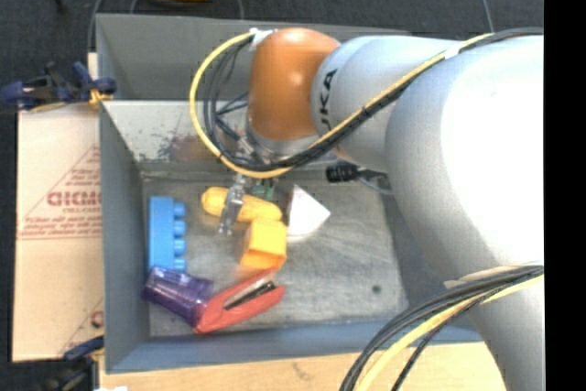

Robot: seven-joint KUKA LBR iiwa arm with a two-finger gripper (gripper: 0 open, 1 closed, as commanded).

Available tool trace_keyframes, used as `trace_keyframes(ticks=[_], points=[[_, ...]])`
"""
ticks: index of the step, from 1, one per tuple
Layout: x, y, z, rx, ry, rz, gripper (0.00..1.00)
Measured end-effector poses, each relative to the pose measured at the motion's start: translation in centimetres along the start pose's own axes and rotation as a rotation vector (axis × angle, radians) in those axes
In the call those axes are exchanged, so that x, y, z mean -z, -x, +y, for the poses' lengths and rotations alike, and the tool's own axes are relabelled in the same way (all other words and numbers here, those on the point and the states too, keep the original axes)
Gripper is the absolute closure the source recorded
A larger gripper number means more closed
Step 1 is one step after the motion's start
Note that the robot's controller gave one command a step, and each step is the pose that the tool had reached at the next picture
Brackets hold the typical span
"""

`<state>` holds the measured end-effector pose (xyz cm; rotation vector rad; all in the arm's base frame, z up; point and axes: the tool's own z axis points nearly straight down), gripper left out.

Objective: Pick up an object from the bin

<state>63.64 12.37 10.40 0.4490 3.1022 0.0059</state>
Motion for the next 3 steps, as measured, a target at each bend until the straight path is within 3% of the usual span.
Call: trace_keyframes(ticks=[1, 2, 3], points=[[-2.1, 0.4, 1.4, -0.154, -0.003, 0.002, 1.00], [-2.1, 0.4, 1.4, -0.154, -0.003, 0.002, 1.00], [13.1, 0.1, 2.2, -0.097, -0.002, 0.002, 1.00]])
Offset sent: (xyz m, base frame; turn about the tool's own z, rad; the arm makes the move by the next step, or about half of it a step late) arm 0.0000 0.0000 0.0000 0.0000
